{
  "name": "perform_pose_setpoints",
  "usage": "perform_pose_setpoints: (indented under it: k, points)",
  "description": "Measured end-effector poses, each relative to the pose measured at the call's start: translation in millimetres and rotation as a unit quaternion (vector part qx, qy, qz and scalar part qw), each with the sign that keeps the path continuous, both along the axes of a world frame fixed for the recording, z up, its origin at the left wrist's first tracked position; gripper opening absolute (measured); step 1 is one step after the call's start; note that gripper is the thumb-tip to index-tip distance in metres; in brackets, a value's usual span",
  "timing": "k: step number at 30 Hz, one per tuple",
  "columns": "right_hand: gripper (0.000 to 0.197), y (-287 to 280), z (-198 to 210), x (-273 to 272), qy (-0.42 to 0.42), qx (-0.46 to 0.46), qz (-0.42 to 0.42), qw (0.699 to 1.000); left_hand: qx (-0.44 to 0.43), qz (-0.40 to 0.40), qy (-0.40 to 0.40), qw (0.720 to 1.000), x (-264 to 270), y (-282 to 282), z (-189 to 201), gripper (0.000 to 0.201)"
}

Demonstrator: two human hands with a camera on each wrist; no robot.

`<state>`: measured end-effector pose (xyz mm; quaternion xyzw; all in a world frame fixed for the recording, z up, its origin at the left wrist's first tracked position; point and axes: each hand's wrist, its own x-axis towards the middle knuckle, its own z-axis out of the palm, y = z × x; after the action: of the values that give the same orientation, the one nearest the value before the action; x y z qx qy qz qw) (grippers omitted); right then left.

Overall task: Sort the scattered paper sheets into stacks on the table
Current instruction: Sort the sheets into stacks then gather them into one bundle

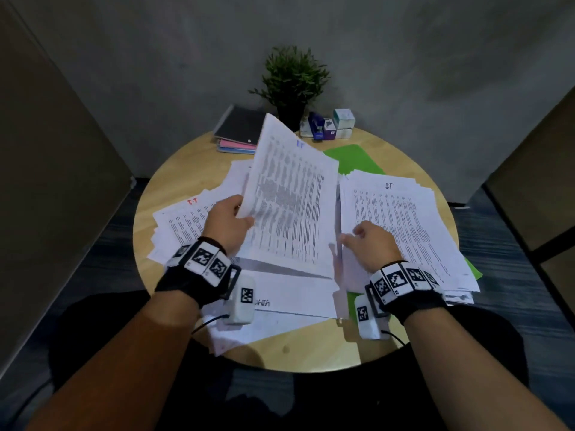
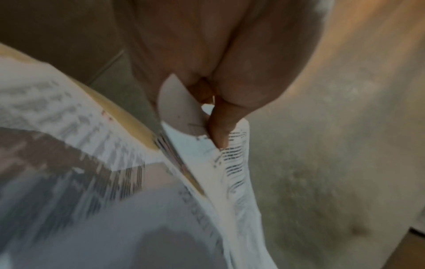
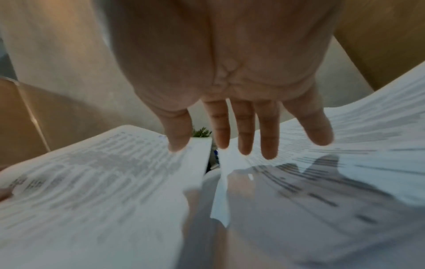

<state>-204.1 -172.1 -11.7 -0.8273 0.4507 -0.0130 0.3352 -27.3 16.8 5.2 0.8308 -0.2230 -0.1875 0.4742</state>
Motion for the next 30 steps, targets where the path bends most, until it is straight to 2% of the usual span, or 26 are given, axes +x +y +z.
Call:
perform_pose_setpoints:
  k: [2,4,5,8,9,12,15,17,19,21,23,26,30]
  points:
    - [0.059,10,7,11,-0.071,0.014,-0.002,0.997,-0.054,0.010,0.011,0.998,10,22,10,0.028]
    - [0.067,21,13,26,-0.152,0.065,-0.019,0.986,-0.099,0.017,0.026,0.995,16,39,13,0.030]
    - [0.062,25,15,33,-0.192,0.103,-0.028,0.976,-0.110,0.021,0.037,0.993,17,47,13,0.031]
    - [0.025,32,20,53,-0.254,0.174,0.007,0.951,-0.104,0.005,0.100,0.990,24,65,7,0.033]
    - [0.024,33,20,58,-0.257,0.177,0.024,0.950,-0.105,0.006,0.120,0.987,26,68,4,0.030]
    - [0.024,41,20,70,-0.219,0.148,0.078,0.961,-0.143,0.043,0.146,0.978,34,74,1,0.031]
    - [0.015,48,18,80,-0.183,0.120,0.107,0.970,-0.137,0.060,0.116,0.982,45,76,-2,0.037]
    - [0.005,55,17,86,-0.171,0.115,0.104,0.973,-0.140,0.102,0.097,0.980,56,79,-6,0.037]
    - [0.006,61,15,91,-0.131,0.095,0.117,0.980,-0.131,0.153,0.067,0.977,66,86,-8,0.038]
    - [0.019,69,12,97,-0.046,0.039,0.168,0.984,-0.102,0.191,0.032,0.976,77,97,-8,0.038]
    - [0.028,80,11,104,0.029,-0.003,0.237,0.971,-0.093,0.221,0.017,0.971,89,108,-9,0.038]
    - [0.033,99,3,120,0.093,-0.047,0.332,0.937,-0.088,0.251,0.007,0.964,105,119,-12,0.039]
    - [0.031,116,-9,139,0.144,-0.072,0.373,0.914,-0.090,0.247,-0.009,0.965,119,122,-14,0.041]
